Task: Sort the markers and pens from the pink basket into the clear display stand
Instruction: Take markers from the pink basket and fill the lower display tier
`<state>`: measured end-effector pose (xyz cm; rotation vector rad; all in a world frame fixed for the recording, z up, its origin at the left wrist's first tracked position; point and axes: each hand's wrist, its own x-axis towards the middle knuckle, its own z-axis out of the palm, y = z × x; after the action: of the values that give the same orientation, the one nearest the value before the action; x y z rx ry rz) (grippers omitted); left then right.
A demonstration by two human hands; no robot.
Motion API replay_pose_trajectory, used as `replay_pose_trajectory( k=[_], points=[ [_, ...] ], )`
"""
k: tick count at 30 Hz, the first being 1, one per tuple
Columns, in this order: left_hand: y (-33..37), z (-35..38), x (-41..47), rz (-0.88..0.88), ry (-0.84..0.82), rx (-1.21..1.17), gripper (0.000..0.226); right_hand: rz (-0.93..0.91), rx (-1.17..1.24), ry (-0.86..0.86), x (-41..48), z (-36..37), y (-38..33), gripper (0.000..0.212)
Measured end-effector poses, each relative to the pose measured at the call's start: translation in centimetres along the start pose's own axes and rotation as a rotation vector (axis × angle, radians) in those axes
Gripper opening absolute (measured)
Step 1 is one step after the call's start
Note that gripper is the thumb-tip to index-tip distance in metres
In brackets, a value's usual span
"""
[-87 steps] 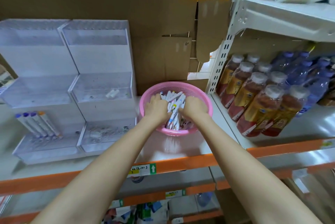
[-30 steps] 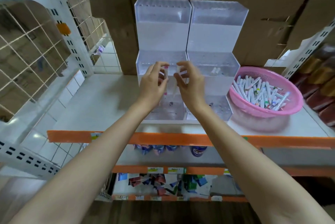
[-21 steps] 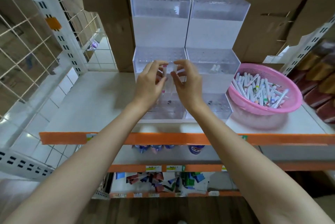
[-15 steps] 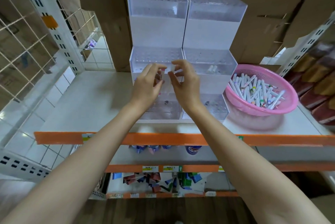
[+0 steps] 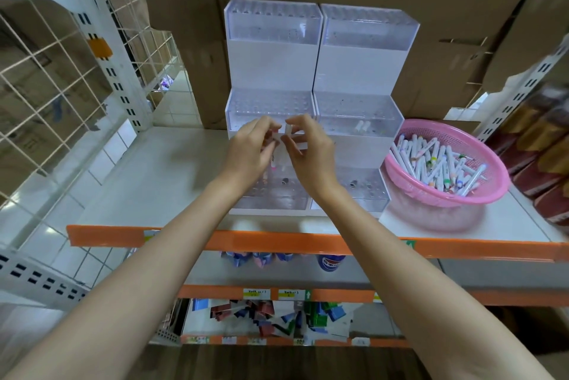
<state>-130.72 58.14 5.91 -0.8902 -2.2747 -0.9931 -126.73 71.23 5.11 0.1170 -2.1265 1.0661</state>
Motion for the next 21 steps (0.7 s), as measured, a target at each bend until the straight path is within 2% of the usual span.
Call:
replay_pose_trajectory(
  k=[10, 21],
  points=[
    [-0.6, 0.0, 0.2, 0.046, 0.018, 0.325, 0.004, 0.008, 0.01, -0.035, 0.1, 0.1, 0.2, 0.017],
    [-0.9, 0.3, -0.5, 0.119, 0.002, 0.376, 0.01, 0.041, -0.014, -0.034, -0.2, 0.1, 0.6, 0.017]
  ],
)
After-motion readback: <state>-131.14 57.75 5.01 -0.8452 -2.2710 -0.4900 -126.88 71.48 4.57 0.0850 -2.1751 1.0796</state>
